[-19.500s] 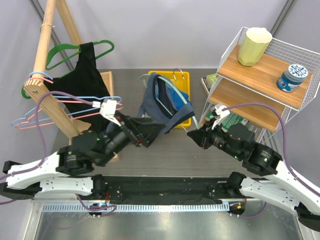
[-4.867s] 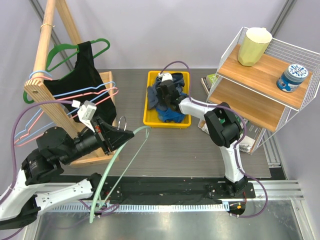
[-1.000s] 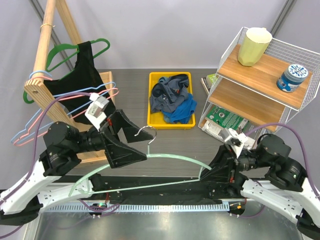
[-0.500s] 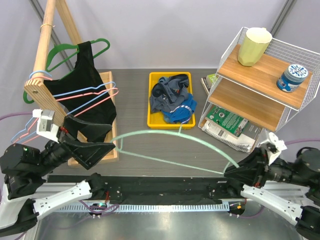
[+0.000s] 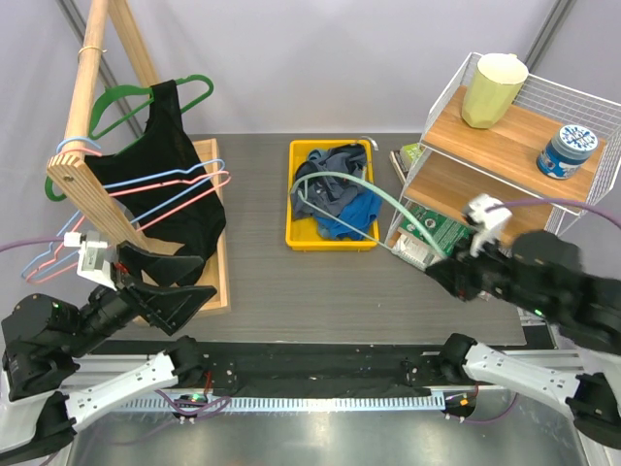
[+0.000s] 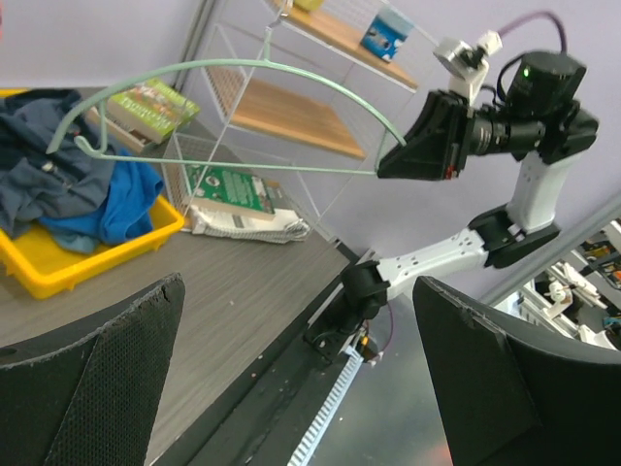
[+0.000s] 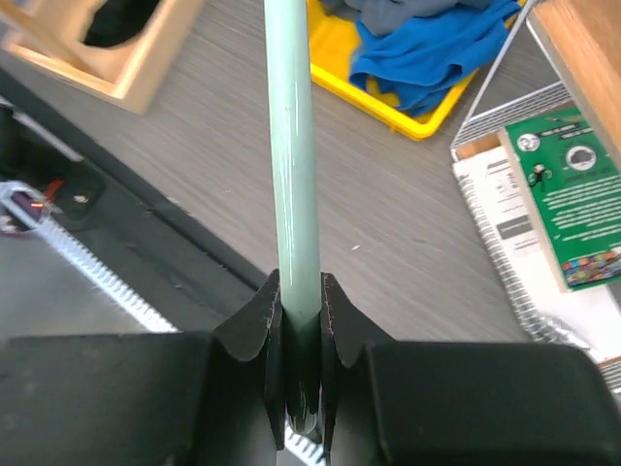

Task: Remove the tank top from the hanger
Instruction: Place the hanger at the clothesline.

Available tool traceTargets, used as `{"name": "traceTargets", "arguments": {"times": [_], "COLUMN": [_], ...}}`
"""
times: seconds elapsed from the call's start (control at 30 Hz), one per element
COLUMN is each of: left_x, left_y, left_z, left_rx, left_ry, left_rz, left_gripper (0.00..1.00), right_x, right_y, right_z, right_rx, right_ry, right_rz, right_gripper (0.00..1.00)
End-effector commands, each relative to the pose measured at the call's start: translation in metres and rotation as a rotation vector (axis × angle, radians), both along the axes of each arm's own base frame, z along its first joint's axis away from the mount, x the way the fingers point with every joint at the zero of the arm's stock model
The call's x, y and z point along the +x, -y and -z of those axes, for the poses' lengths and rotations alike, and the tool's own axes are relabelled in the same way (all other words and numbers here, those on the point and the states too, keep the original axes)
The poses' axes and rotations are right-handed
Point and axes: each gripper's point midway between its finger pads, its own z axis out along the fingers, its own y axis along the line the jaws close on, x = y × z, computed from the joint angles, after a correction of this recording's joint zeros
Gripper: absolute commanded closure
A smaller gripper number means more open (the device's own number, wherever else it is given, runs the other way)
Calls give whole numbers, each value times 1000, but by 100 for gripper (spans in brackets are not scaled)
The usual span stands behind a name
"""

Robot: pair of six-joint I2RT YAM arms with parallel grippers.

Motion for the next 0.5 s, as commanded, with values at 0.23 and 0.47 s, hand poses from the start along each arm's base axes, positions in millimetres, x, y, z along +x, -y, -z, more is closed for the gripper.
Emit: {"name": "traceTargets", "arguments": {"times": [0.23, 0.47], "left_x": [3, -5], "left_y": [-11, -17], "left_z": [38, 45], "left_rx": [33, -13], "left_ry": [-80, -104], "left_rz": [-47, -28], "left_gripper": [0, 0], "right_x": [118, 140], "right_y": [-93, -148], "right_z": [-35, -43], "right_rx": [-251, -340], "right_ry": [159, 231], "right_rz": [-11, -262], "right_gripper": [99, 99]}}
